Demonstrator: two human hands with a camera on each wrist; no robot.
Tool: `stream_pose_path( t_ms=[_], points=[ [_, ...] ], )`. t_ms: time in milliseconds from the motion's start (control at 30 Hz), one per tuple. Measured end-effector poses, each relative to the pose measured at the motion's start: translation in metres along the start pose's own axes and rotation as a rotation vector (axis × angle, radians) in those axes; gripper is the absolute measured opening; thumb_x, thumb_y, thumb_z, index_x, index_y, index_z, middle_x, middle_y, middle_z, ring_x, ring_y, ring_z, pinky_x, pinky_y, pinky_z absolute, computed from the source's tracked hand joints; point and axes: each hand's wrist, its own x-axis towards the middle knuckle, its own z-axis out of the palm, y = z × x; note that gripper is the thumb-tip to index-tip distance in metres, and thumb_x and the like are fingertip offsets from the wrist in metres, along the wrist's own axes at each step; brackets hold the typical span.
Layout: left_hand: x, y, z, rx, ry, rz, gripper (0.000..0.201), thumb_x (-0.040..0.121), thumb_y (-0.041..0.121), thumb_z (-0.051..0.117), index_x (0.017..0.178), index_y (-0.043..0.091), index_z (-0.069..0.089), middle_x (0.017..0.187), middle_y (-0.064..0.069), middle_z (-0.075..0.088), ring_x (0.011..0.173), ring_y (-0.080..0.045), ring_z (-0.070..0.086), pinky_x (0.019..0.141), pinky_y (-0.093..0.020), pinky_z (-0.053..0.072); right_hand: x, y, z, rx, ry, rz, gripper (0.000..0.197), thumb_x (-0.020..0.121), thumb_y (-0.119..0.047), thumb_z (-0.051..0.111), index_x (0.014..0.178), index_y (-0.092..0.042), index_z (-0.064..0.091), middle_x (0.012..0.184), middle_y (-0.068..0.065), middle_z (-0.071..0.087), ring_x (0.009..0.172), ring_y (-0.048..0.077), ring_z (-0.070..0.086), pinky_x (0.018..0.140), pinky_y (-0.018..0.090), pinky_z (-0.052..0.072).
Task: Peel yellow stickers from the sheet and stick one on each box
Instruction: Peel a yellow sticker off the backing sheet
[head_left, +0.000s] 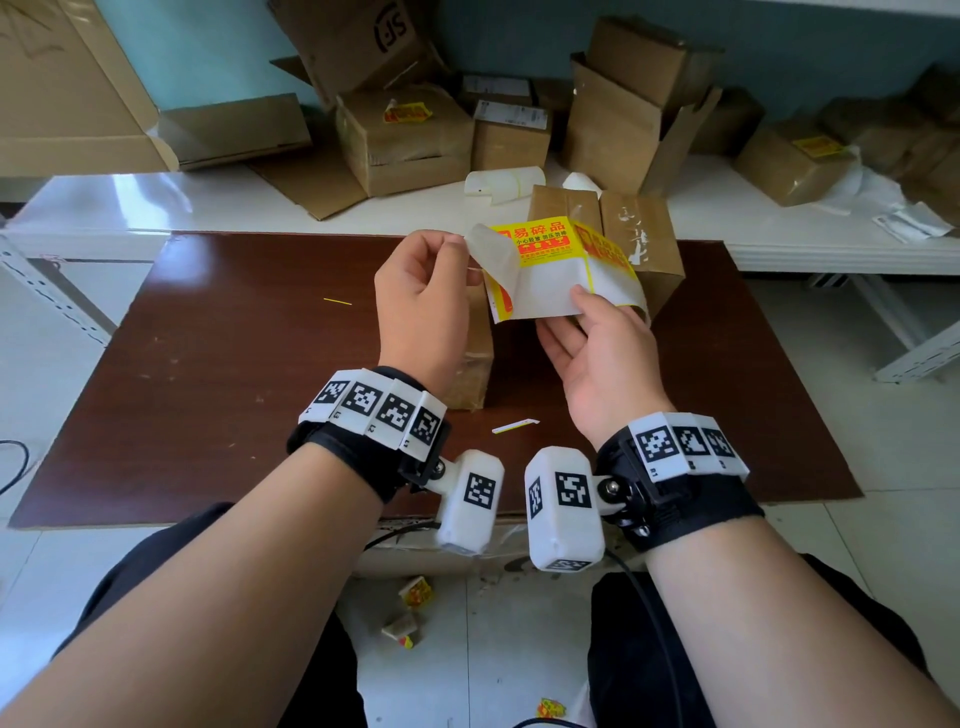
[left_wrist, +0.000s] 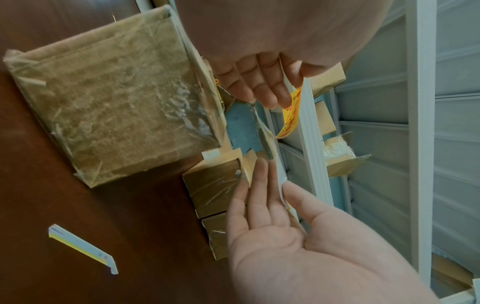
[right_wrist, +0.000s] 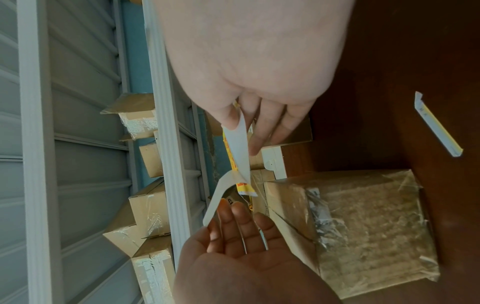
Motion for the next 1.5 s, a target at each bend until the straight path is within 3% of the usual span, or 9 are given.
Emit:
stream_pose_path(
  t_ms=[267, 400, 567, 767, 1000, 1167, 1233, 1333, 1500],
  points=[
    [0.001, 0.000, -0.002, -0.004, 0.014, -0.004, 0.022, 0.105, 0.017, 0.057, 0.085, 0.017, 0.065, 0.070, 0.011, 0.068, 0.075, -0.015, 0.066, 0.073, -0.034, 0.051, 0.005, 0.004, -0.006, -0.050, 0.032, 0.032, 0.014, 0.109, -0.008, 0.064, 0.119, -0.017, 0.069, 0.129, 0.013, 0.080, 0.109, 0.027, 0.082, 0.097, 0.040, 0.064],
    [0.001, 0.000, -0.003, -0.005, 0.013, 0.006, 0.020, 0.106, 0.017, 0.056, 0.088, 0.016, 0.065, 0.078, 0.004, 0.070, 0.075, -0.016, 0.067, 0.072, -0.033, 0.052, 0.004, 0.005, -0.013, -0.106, 0.027, 0.091, 0.012, 0.111, -0.012, 0.064, 0.121, -0.017, 0.068, 0.130, 0.010, 0.080, 0.106, 0.024, 0.082, 0.093, 0.037, 0.064],
    [0.000, 0.000, 0.002, -0.012, -0.001, 0.002, 0.018, 0.106, 0.018, 0.056, 0.091, 0.013, 0.065, 0.084, -0.007, 0.070, 0.075, -0.016, 0.068, 0.072, -0.036, 0.051, -0.005, 0.005, -0.026, -0.148, 0.043, 0.142, 0.015, 0.112, -0.014, 0.063, 0.126, -0.016, 0.068, 0.126, 0.007, 0.081, 0.107, 0.024, 0.081, 0.100, 0.040, 0.062],
    [-0.003, 0.002, 0.004, -0.035, 0.016, -0.004, 0.020, 0.105, 0.017, 0.055, 0.087, 0.018, 0.065, 0.067, 0.011, 0.068, 0.074, -0.018, 0.067, 0.072, -0.032, 0.052, -0.012, 0.005, -0.040, -0.148, 0.107, 0.231, 0.014, 0.113, -0.015, 0.061, 0.125, -0.013, 0.066, 0.128, 0.007, 0.080, 0.103, 0.023, 0.080, 0.085, 0.035, 0.061],
    [-0.006, 0.003, 0.004, -0.037, 0.039, -0.015, 0.019, 0.108, 0.020, 0.055, 0.092, 0.018, 0.065, 0.079, 0.003, 0.070, 0.071, -0.012, 0.068, 0.069, -0.026, 0.052, -0.017, 0.010, -0.044, -0.184, 0.152, 0.291, 0.021, 0.114, -0.031, 0.061, 0.131, -0.020, 0.067, 0.129, 0.002, 0.081, 0.101, 0.018, 0.079, 0.082, 0.033, 0.058],
    [-0.008, 0.002, 0.001, 0.011, 0.023, 0.008, 0.017, 0.110, 0.024, 0.056, 0.098, 0.016, 0.067, 0.083, 0.002, 0.073, 0.073, -0.012, 0.071, 0.068, -0.023, 0.053, -0.014, -0.001, -0.027, -0.279, 0.218, 0.448, 0.058, 0.104, -0.053, 0.071, 0.151, -0.024, 0.051, 0.139, 0.015, 0.055, 0.120, 0.031, 0.063, 0.100, 0.048, 0.052],
    [-0.008, 0.003, -0.003, 0.021, 0.026, 0.019, 0.017, 0.110, 0.024, 0.056, 0.098, 0.017, 0.066, 0.084, 0.003, 0.072, 0.074, -0.012, 0.073, 0.068, -0.024, 0.054, -0.018, -0.013, -0.019, -0.318, 0.232, 0.466, 0.053, 0.105, -0.049, 0.071, 0.148, -0.027, 0.050, 0.139, 0.017, 0.045, 0.136, 0.037, 0.053, 0.114, 0.055, 0.047],
    [-0.007, 0.003, -0.007, 0.027, 0.022, 0.035, 0.018, 0.111, 0.023, 0.055, 0.097, 0.020, 0.065, 0.086, 0.002, 0.072, 0.076, -0.014, 0.076, 0.071, -0.029, 0.056, -0.029, -0.026, -0.009, -0.291, 0.189, 0.447, 0.024, 0.106, -0.043, 0.069, 0.120, -0.025, 0.061, 0.138, 0.017, 0.055, 0.135, 0.035, 0.053, 0.121, 0.055, 0.042],
    [-0.007, 0.005, -0.009, 0.057, 0.015, 0.090, 0.015, 0.110, 0.020, 0.057, 0.099, 0.016, 0.066, 0.084, 0.007, 0.070, 0.082, -0.015, 0.077, 0.070, -0.031, 0.060, -0.043, -0.021, 0.012, -0.247, -0.071, 0.103, 0.018, 0.109, -0.028, 0.069, 0.125, -0.022, 0.070, 0.130, 0.008, 0.079, 0.122, 0.020, 0.076, 0.110, 0.038, 0.055]
  ],
)
